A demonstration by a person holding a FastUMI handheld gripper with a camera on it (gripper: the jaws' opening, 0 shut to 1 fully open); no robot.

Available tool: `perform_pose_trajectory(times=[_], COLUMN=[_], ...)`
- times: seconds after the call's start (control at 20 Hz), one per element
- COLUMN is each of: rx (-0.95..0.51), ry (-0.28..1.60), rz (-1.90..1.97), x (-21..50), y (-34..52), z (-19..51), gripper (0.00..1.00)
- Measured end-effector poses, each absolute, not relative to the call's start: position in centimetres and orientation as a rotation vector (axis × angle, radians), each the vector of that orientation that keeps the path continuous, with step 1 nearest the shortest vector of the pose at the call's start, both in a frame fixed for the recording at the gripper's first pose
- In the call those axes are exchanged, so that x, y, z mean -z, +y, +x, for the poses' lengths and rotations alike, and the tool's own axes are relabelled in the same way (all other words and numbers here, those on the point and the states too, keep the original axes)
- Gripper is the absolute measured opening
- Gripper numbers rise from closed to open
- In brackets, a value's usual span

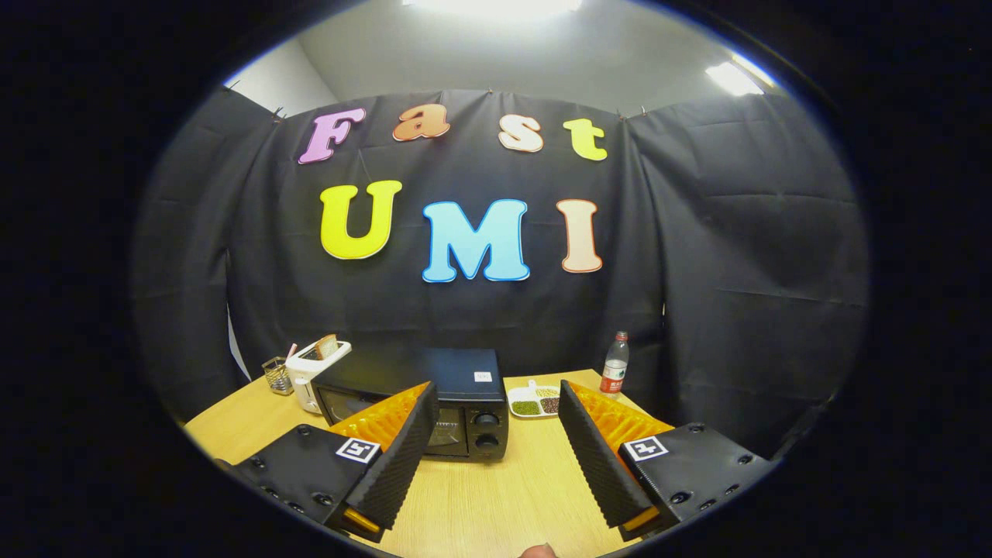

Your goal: Open the toaster oven, put the food inside, and close the toaster oven door.

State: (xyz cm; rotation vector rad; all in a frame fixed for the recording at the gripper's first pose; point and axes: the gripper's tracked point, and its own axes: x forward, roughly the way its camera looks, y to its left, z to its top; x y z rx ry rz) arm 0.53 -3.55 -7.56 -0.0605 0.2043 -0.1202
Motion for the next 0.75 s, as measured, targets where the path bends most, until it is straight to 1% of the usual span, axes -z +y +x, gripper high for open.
perform_pose_trajectory(times=[0.25, 0.75], rx=[0.115, 0.134], ry=[0.186, 0.147], rz=[-0.072, -0.056], x=[7.0, 5.8], y=[-3.7, -4.2], z=[-0.3, 0.3], gripper=[0.98, 0.99])
